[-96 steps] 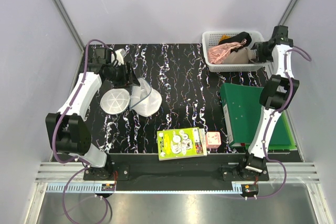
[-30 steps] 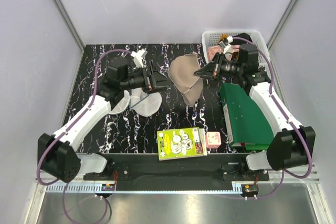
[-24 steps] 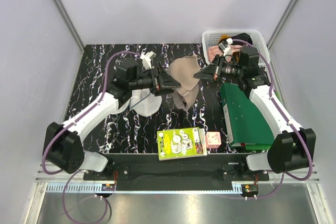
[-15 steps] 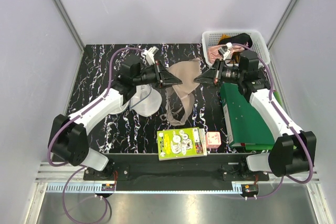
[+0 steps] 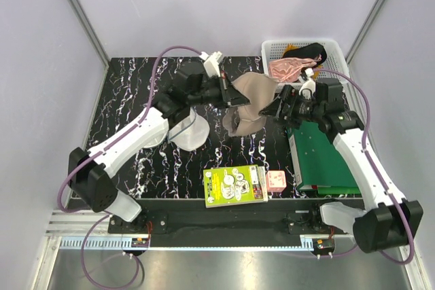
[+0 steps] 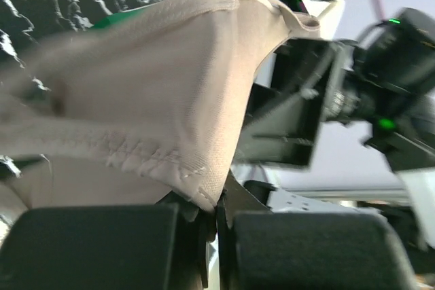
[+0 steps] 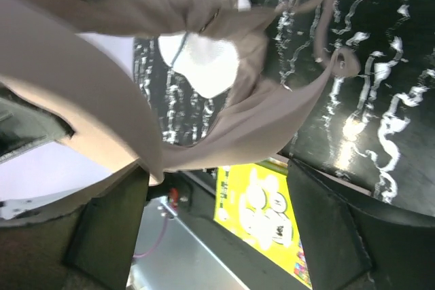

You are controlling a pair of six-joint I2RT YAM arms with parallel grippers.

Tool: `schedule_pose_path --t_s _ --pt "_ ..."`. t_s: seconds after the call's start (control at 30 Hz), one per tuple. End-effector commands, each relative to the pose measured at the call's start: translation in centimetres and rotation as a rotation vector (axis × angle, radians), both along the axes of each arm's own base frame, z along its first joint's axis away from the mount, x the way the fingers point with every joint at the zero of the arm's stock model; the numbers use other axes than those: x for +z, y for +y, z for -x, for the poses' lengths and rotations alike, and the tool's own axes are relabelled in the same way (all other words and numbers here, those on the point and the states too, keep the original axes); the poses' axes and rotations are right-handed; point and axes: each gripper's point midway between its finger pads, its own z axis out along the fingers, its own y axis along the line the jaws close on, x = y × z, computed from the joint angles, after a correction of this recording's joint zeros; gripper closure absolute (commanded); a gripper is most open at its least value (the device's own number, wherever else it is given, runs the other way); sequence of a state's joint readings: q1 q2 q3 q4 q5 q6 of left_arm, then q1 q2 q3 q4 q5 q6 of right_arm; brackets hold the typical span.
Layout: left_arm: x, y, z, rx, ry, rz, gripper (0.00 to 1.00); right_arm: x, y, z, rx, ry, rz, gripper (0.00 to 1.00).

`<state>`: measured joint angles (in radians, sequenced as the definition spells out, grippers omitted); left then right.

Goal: Place the bra in the laundry bag and zip it closed

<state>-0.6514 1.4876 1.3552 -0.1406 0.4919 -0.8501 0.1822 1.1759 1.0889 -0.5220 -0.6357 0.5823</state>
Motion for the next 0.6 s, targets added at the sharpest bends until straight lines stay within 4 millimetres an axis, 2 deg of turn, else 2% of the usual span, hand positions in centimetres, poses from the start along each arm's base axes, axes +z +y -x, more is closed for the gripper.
schedule_pose_path --t_s 0.0,0.07,0.2,0.3,0.33,0.4,0.43,0.5,0.53,0.57 --pt "2.6 -1.7 -0.9 0.048 -0.209 -0.082 1.0 -1.0 -1.5 2.3 -0.004 -0.035 0.096 0.1" --pt "2.6 -2.4 -0.6 0.05 -0.259 -0.129 1.0 -0.5 -1.7 2.9 -0.005 -0.068 0.095 0.07" --pt "2.2 -2.7 -0.8 0.05 -0.343 -0.214 1.0 0.6 -1.7 3.6 -0.005 -0.094 0.079 0.05" --pt "2.6 -3.6 0.5 -0.047 -0.355 -0.186 1.0 1.0 -1.4 4.2 0.032 -0.13 0.072 0.04" --pt "2.8 -4.1 2.0 -0.137 -0.359 -0.156 1.0 1.1 -1.4 4.2 0.048 -0.159 0.084 0.03" --pt "2.2 -4.2 3.4 -0.223 -0.38 -0.152 1.0 1.7 -1.5 4.3 0.059 -0.209 0.092 0.01" --pt "2.7 -4.0 4.9 -0.294 -0.394 -0.126 1.0 1.9 -1.5 4.4 0.073 -0.226 0.097 0.0" --pt "1.5 -3.2 5.4 -0.335 -0.403 -0.147 1.0 2.5 -1.2 4.9 0.122 -0.268 0.095 0.01" --pt "1.9 -2.7 6.3 -0.373 -0.402 -0.125 1.0 2.8 -1.0 5.1 0.146 -0.288 0.092 0.0" --pt "1.8 -2.1 6.1 -0.377 -0.397 -0.12 1.0 3.4 -0.4 5.5 0.185 -0.305 0.059 0.0"
